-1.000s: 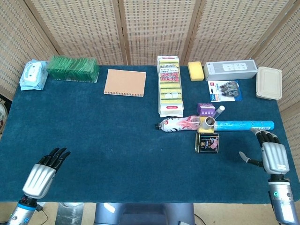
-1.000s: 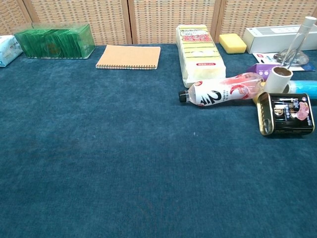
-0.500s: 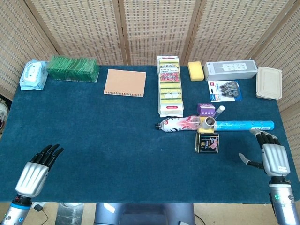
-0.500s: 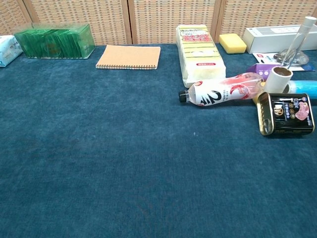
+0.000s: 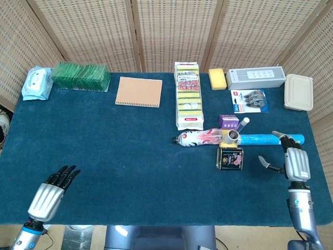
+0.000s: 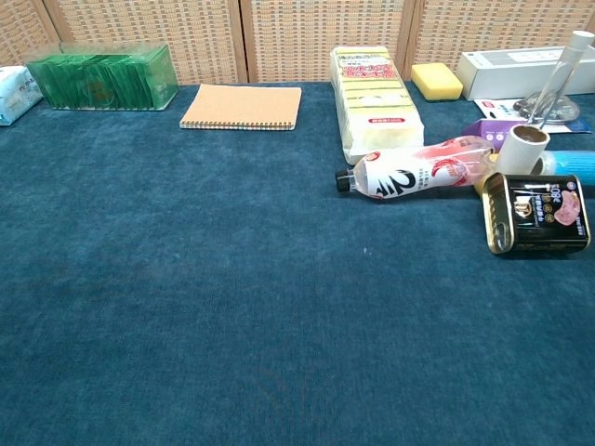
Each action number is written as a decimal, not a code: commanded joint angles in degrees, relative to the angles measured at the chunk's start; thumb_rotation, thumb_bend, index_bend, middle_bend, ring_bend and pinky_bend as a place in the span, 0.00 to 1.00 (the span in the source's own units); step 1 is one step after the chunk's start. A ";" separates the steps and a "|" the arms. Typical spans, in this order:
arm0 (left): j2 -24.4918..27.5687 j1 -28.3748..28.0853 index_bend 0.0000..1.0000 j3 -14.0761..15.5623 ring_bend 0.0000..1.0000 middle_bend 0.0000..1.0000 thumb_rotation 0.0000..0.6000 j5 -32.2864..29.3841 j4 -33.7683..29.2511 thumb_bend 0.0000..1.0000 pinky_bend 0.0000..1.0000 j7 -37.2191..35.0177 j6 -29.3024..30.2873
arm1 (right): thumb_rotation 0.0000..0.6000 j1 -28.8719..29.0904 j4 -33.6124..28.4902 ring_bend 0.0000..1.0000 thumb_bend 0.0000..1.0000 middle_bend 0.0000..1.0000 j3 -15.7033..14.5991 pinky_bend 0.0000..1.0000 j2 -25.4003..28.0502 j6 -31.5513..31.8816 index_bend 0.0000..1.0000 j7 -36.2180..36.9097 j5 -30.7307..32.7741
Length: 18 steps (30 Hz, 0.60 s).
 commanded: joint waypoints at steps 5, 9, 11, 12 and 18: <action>-3.08 -0.29 0.12 0.29 0.12 0.14 1.00 2.24 3.69 0.29 0.31 -2.72 1.74 | 0.66 2.49 3.00 0.22 0.27 0.24 1.88 0.23 -3.40 -1.98 0.17 2.85 1.50; -3.84 -0.19 0.12 0.26 0.12 0.14 1.00 2.98 5.17 0.29 0.32 -4.09 3.20 | 0.66 3.79 4.45 0.23 0.27 0.25 2.40 0.24 -4.72 -1.85 0.17 2.22 1.12; -3.89 -0.11 0.12 0.32 0.13 0.14 1.00 3.20 5.45 0.29 0.32 -4.34 3.68 | 0.66 4.61 5.65 0.23 0.27 0.26 2.52 0.25 -5.59 -1.37 0.18 1.60 0.35; -3.85 -0.07 0.12 0.41 0.13 0.14 1.00 3.29 5.47 0.29 0.32 -4.40 3.81 | 0.66 4.84 6.02 0.24 0.27 0.26 2.61 0.25 -5.96 -1.34 0.18 1.45 0.39; -3.15 0.19 0.12 1.48 0.12 0.14 1.00 5.31 4.74 0.29 0.32 -4.38 5.38 | 0.66 5.67 4.38 0.26 0.27 0.28 3.56 0.25 -6.98 -2.86 0.19 1.17 2.55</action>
